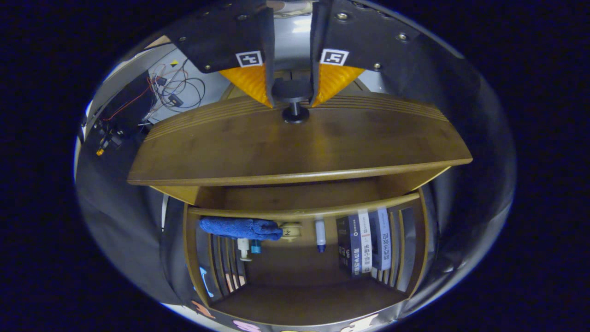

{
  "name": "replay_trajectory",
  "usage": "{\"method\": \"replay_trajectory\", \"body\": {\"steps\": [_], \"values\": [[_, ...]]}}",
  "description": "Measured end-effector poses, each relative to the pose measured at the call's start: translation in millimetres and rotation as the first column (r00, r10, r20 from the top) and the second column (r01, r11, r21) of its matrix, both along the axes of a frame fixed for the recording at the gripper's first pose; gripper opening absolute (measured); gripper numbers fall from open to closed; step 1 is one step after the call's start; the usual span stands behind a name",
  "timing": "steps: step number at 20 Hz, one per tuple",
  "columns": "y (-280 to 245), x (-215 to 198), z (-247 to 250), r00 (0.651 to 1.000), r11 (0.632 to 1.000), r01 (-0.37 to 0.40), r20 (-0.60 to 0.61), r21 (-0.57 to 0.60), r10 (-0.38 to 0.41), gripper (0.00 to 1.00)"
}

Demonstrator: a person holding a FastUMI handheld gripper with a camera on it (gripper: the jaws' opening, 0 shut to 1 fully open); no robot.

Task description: Pull open the drawer, take out the items inside it, and place them on the countertop above the cabinet.

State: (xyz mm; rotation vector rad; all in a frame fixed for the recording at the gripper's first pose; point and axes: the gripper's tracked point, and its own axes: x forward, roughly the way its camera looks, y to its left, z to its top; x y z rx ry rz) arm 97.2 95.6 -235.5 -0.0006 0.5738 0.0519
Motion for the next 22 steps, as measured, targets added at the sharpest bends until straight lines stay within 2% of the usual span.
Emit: {"method": "replay_trajectory", "body": {"steps": [4,8,14,18,22], "values": [[-1,-20,2,1.000,0.999,0.030,0.000,0.019,-0.030,0.32],[-1,-23,3,0.997,0.996,0.080,-0.005,0.047,-0.080,0.31],[-1,-22,3,0.997,0.996,0.071,0.011,0.055,-0.072,0.32],[3,-21,3,0.997,0.994,0.068,0.015,0.087,-0.069,0.42],[3,-23,26,0.996,0.994,0.053,0.072,0.095,-0.060,0.47]]}}
